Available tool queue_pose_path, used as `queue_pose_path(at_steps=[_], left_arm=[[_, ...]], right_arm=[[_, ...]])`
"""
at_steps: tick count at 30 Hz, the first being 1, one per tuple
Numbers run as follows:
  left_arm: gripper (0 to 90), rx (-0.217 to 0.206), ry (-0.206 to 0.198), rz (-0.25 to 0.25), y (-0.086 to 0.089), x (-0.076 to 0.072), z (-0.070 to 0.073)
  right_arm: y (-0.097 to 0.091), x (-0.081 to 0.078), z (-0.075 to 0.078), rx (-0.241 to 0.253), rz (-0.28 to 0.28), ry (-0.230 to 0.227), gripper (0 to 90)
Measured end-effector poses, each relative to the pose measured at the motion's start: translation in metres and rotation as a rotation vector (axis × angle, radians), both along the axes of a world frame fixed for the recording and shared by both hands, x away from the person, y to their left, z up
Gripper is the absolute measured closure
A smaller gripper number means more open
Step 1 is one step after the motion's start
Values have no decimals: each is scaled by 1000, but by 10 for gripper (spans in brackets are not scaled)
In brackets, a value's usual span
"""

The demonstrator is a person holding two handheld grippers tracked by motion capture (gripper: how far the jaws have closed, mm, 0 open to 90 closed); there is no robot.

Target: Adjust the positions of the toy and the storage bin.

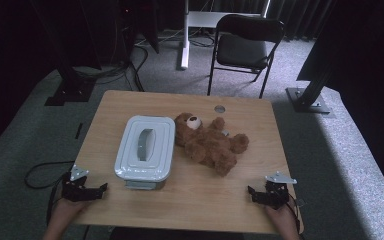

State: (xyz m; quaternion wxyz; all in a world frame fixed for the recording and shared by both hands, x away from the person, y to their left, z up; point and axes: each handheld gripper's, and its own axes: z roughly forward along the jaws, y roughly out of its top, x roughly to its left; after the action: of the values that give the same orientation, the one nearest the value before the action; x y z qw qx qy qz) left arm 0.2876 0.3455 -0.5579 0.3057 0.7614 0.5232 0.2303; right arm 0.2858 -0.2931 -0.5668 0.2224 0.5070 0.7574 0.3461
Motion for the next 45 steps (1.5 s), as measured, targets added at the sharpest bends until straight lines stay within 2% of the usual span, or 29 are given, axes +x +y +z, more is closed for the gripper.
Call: queue_pose_path(at_steps=[7,13,20,25,27,29,30,36,45], left_arm=[[8,-2,-1,5,-1,0,0],[8,-2,-1,4,-1,0,0],[7,-2,0,5,-1,0,0],[8,-1,0,3,-1,1,0],[8,-1,0,0,0,1,0],[8,-1,0,-1,0,1,0],[8,-1,-1,-1,0,1,0],[8,0,-1,-3,0,1,0],[8,-1,0,-2,0,1,0]], right_arm=[[1,-2,0,-10,0,0,118],[3,3,3,-18,12,30,117],[4,3,2,-20,21,18,117],[-1,8,7,55,27,50,117],[0,11,11,39,29,47,117],[0,12,13,48,32,46,117],[-2,17,21,82,33,32,118],[0,27,41,92,39,-2,127],[16,49,75,96,103,-38,127]])
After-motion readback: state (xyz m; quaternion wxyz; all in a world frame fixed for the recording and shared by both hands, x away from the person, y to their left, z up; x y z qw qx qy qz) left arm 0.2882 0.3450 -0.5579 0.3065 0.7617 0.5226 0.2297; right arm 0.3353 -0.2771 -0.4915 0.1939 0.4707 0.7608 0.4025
